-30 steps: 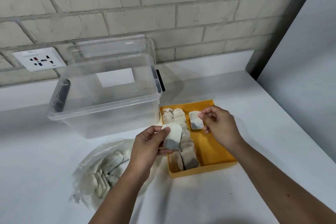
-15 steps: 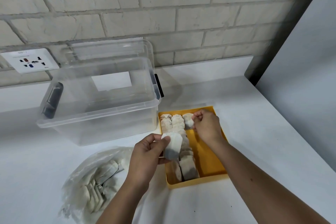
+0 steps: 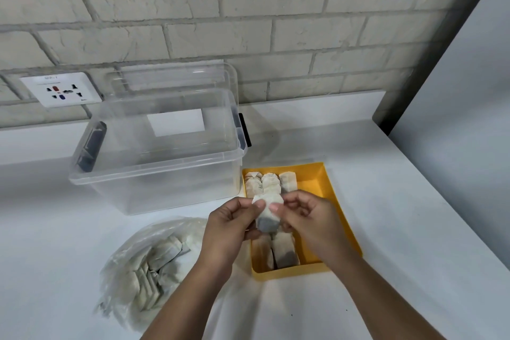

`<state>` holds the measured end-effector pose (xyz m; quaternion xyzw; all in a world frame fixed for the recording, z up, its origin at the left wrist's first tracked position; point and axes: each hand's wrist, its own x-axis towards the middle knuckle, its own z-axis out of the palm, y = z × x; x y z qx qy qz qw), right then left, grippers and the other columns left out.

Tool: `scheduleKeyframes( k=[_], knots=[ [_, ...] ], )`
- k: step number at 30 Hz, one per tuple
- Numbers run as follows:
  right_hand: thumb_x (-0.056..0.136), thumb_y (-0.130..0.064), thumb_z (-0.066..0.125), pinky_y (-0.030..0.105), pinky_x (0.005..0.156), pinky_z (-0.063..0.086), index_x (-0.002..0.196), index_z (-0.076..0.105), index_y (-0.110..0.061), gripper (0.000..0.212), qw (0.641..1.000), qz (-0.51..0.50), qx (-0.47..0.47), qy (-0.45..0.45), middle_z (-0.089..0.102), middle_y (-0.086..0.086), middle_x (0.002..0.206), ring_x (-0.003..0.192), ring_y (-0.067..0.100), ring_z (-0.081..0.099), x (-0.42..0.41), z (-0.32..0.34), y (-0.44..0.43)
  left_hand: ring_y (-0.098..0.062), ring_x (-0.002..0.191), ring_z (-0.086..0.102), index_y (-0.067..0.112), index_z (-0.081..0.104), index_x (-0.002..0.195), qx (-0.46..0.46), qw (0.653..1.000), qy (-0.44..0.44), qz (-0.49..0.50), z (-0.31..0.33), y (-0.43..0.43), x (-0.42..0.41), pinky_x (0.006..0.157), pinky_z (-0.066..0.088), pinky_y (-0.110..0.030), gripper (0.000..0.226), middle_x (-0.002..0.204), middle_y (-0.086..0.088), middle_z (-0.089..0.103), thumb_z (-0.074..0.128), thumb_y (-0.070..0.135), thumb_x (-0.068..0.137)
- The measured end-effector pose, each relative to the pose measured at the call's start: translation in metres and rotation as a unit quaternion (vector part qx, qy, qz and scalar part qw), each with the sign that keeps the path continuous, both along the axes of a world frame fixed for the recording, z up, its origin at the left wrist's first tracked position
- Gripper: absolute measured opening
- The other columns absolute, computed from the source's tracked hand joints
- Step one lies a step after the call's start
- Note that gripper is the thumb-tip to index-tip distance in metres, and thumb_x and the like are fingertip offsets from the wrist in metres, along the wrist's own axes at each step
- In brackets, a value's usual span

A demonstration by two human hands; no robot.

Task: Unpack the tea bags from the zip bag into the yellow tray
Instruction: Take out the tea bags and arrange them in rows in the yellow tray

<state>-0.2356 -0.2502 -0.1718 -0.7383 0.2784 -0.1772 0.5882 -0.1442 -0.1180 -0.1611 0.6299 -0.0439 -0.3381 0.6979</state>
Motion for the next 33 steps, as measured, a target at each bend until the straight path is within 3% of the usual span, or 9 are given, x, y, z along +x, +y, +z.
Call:
scheduleKeyframes(
  k=[3, 6, 9, 13, 16, 20, 25, 30, 33],
  knots=[
    [0.082, -0.026, 0.076, 0.030, 0.060, 0.057, 0.084, 0.072, -0.015, 0.013, 0.999, -0.016, -0.029, -0.010, 0.070, 0.001, 0.068, 0.060, 0.016, 0.066, -0.005, -0.005, 0.000, -0.018, 0.065, 0.071, 0.008, 0.069, 0.080, 0.012, 1.000, -0.015, -0.008, -0.001, -0.003, -0.003, 0.068, 0.061, -0.032, 0.009, 0.072, -0.011, 0.073, 0.074, 0.013, 0.085],
    [0.083, -0.021, 0.075, 0.018, 0.057, 0.051, 0.082, 0.071, -0.014, 0.009, 0.996, -0.067, -0.046, -0.018, 0.067, -0.001, 0.060, 0.053, 0.010, 0.063, -0.012, -0.003, -0.009, -0.015, 0.062, 0.070, 0.006, 0.070, 0.085, 0.024, 0.999, -0.024, -0.005, -0.004, -0.004, -0.002, 0.065, 0.060, -0.030, 0.009, 0.070, -0.007, 0.074, 0.074, 0.014, 0.086],
    [0.090, -0.023, 0.068, 0.013, 0.058, 0.050, 0.090, 0.069, -0.017, 0.006, 0.983, -0.087, -0.157, 0.034, 0.068, -0.004, 0.066, 0.054, 0.004, 0.063, -0.011, -0.001, -0.030, -0.020, 0.070, 0.072, 0.004, 0.071, 0.089, 0.028, 0.999, -0.030, 0.002, -0.007, -0.004, -0.001, 0.070, 0.061, -0.032, 0.010, 0.076, -0.011, 0.076, 0.073, 0.013, 0.088],
    [0.094, -0.023, 0.061, 0.029, 0.075, 0.054, 0.100, 0.068, -0.014, 0.013, 0.954, -0.035, -0.260, 0.145, 0.071, 0.002, 0.084, 0.075, 0.014, 0.067, 0.008, -0.011, -0.051, -0.018, 0.070, 0.073, 0.004, 0.071, 0.091, 0.034, 0.999, -0.042, -0.002, -0.009, -0.002, -0.002, 0.063, 0.061, -0.024, 0.007, 0.076, -0.008, 0.076, 0.067, 0.009, 0.093],
    [0.096, -0.023, 0.057, 0.032, 0.076, 0.054, 0.098, 0.066, -0.013, 0.013, 0.948, -0.040, -0.250, 0.191, 0.071, 0.004, 0.087, 0.080, 0.020, 0.067, 0.026, -0.021, -0.055, -0.016, 0.069, 0.074, 0.003, 0.070, 0.094, 0.038, 0.998, -0.044, -0.007, -0.010, -0.001, -0.001, 0.058, 0.057, -0.020, 0.008, 0.083, -0.009, 0.078, 0.064, 0.008, 0.094],
    [0.098, -0.024, 0.054, 0.029, 0.075, 0.049, 0.099, 0.065, -0.012, 0.016, 0.937, -0.046, -0.250, 0.240, 0.070, 0.007, 0.093, 0.089, 0.025, 0.065, 0.040, -0.027, -0.059, -0.022, 0.078, 0.075, 0.004, 0.070, 0.096, 0.041, 0.998, -0.046, -0.006, -0.014, -0.002, 0.001, 0.068, 0.061, -0.026, 0.009, 0.085, -0.009, 0.078, 0.065, 0.010, 0.094],
    [0.097, -0.024, 0.057, 0.024, 0.071, 0.041, 0.106, 0.065, -0.010, 0.018, 0.935, -0.069, -0.254, 0.236, 0.069, 0.006, 0.100, 0.091, 0.021, 0.064, 0.054, -0.024, -0.060, -0.024, 0.084, 0.075, 0.009, 0.073, 0.095, 0.060, 0.996, -0.062, -0.013, -0.019, -0.003, 0.004, 0.078, 0.062, -0.031, 0.009, 0.089, -0.009, 0.078, 0.068, 0.016, 0.092],
    [0.093, -0.029, 0.062, 0.029, 0.077, 0.050, 0.102, 0.062, -0.014, 0.018, 0.943, -0.076, -0.227, 0.233, 0.070, 0.003, 0.098, 0.088, 0.019, 0.066, 0.050, -0.026, -0.062, -0.024, 0.083, 0.075, 0.004, 0.074, 0.096, 0.045, 0.998, -0.037, -0.011, -0.020, -0.002, 0.005, 0.076, 0.062, -0.027, 0.013, 0.092, -0.013, 0.077, 0.071, 0.015, 0.090],
    [0.090, -0.034, 0.065, 0.030, 0.080, 0.054, 0.109, 0.061, -0.017, 0.025, 0.961, -0.096, -0.202, 0.165, 0.063, -0.006, 0.102, 0.089, 0.016, 0.064, 0.033, -0.011, -0.052, -0.022, 0.075, 0.070, 0.002, 0.073, 0.098, 0.033, 0.999, -0.026, -0.005, -0.017, -0.002, 0.005, 0.072, 0.061, -0.027, 0.014, 0.086, -0.013, 0.076, 0.071, 0.013, 0.090]
  ],
)
